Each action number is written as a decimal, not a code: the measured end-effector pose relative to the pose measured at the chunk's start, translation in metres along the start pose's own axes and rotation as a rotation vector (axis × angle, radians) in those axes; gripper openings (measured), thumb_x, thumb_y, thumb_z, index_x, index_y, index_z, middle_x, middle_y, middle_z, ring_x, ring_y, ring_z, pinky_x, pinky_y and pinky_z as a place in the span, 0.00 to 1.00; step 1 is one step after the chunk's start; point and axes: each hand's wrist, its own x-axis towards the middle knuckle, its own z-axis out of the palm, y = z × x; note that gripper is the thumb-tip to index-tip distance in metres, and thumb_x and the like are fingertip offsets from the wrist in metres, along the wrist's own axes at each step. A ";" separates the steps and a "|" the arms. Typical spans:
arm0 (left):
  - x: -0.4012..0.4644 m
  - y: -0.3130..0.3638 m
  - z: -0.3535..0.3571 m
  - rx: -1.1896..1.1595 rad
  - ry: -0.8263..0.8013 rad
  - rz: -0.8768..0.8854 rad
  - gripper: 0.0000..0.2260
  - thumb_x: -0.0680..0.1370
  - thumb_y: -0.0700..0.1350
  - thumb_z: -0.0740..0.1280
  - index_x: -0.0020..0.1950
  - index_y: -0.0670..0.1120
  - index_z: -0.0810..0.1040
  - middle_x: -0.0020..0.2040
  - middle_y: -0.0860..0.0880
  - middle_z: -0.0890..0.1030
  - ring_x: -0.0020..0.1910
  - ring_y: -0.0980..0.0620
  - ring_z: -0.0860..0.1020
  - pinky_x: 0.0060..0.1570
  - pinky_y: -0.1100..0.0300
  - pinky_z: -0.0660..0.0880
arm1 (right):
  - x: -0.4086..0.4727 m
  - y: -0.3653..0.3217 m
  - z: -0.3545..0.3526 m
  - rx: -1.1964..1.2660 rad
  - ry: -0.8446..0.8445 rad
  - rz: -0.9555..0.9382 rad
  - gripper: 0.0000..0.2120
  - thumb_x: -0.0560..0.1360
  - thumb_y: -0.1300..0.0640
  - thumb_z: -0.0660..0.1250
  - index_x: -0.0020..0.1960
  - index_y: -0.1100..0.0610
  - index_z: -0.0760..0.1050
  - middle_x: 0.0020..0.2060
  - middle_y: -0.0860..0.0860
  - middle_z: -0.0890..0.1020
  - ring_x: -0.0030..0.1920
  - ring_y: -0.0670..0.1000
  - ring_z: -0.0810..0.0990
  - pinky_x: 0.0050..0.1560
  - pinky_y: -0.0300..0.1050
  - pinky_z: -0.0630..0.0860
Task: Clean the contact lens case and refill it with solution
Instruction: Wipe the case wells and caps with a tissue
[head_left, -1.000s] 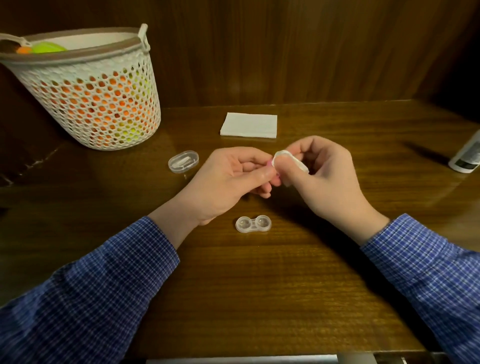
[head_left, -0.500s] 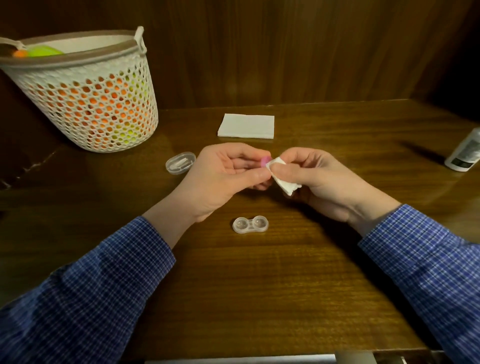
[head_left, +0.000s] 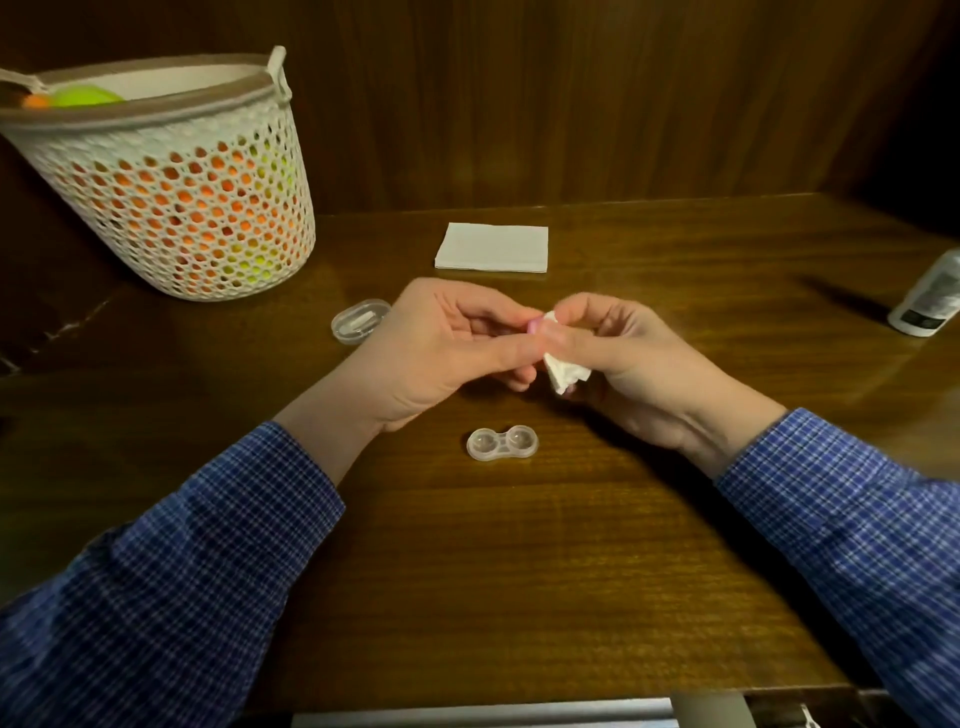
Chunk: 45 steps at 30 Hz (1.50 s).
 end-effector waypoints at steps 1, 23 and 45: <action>0.000 0.000 0.001 0.047 0.028 0.050 0.13 0.72 0.40 0.74 0.56 0.42 0.85 0.45 0.45 0.88 0.41 0.50 0.87 0.43 0.60 0.84 | 0.001 0.000 0.002 0.099 -0.015 0.095 0.06 0.69 0.57 0.76 0.44 0.58 0.83 0.41 0.56 0.84 0.40 0.50 0.81 0.38 0.40 0.77; 0.019 -0.024 0.013 0.520 0.371 0.101 0.11 0.75 0.47 0.78 0.56 0.53 0.87 0.51 0.57 0.84 0.46 0.59 0.79 0.42 0.68 0.75 | 0.020 0.002 -0.016 -0.095 0.100 0.097 0.10 0.82 0.56 0.67 0.45 0.61 0.78 0.32 0.51 0.75 0.30 0.47 0.70 0.29 0.39 0.68; -0.009 -0.010 -0.028 0.898 0.322 -0.013 0.22 0.77 0.46 0.74 0.70 0.55 0.75 0.58 0.58 0.77 0.59 0.57 0.74 0.55 0.61 0.74 | 0.055 0.001 -0.009 -0.836 0.297 0.047 0.12 0.82 0.51 0.62 0.44 0.51 0.81 0.36 0.49 0.81 0.37 0.49 0.77 0.34 0.39 0.72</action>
